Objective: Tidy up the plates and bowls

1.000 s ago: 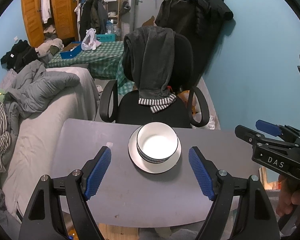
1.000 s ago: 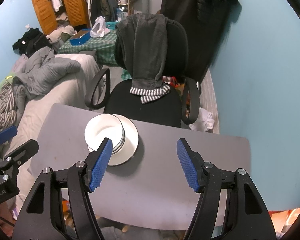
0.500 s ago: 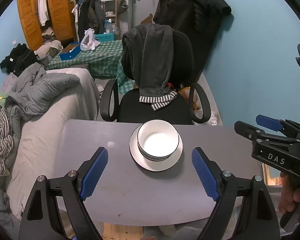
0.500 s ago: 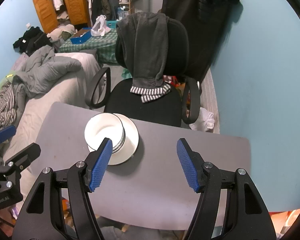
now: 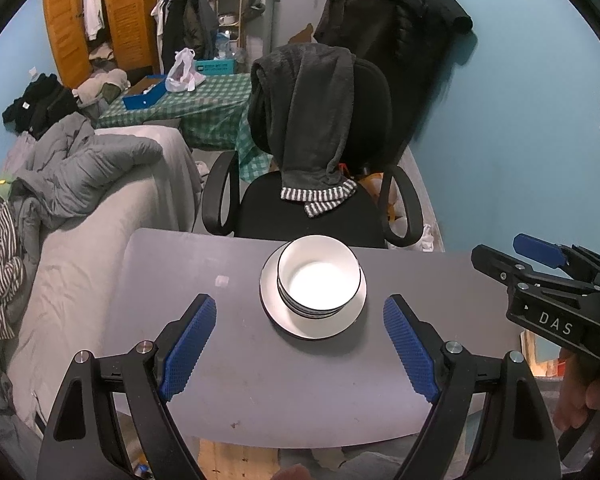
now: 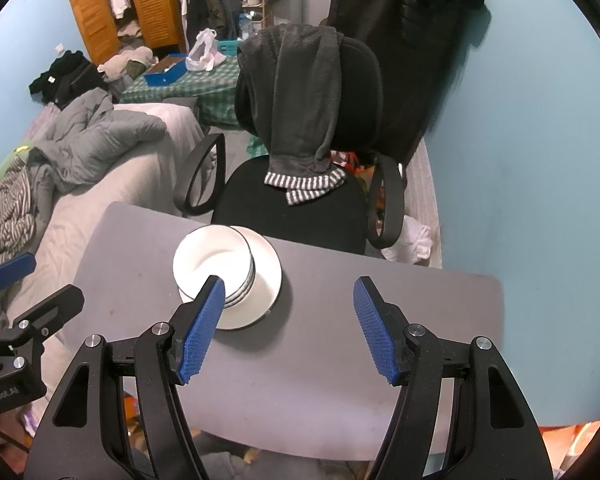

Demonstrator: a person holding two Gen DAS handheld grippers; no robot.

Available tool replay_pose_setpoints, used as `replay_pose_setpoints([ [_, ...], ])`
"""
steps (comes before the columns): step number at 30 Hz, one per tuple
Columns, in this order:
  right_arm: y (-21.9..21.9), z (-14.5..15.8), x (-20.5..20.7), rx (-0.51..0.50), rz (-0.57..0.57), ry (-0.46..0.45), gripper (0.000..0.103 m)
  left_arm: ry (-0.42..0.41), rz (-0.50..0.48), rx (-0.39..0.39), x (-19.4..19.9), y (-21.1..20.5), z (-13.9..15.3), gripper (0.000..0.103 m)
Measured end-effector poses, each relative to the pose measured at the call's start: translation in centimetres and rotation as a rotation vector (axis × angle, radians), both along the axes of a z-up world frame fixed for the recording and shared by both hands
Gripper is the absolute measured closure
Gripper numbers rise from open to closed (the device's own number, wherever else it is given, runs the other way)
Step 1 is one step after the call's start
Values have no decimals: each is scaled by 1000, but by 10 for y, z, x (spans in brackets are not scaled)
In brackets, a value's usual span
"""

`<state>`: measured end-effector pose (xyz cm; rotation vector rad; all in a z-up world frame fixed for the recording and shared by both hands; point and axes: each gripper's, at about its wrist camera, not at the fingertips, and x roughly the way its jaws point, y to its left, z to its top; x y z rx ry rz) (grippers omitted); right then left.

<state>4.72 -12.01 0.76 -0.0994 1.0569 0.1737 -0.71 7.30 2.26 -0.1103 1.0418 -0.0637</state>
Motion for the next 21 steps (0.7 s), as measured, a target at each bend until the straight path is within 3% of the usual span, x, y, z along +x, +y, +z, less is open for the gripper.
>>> replay_pose_setpoints([
  [21,9,-2,-6,-3,7,4,37,9,1,0,-1,2,-2,16],
])
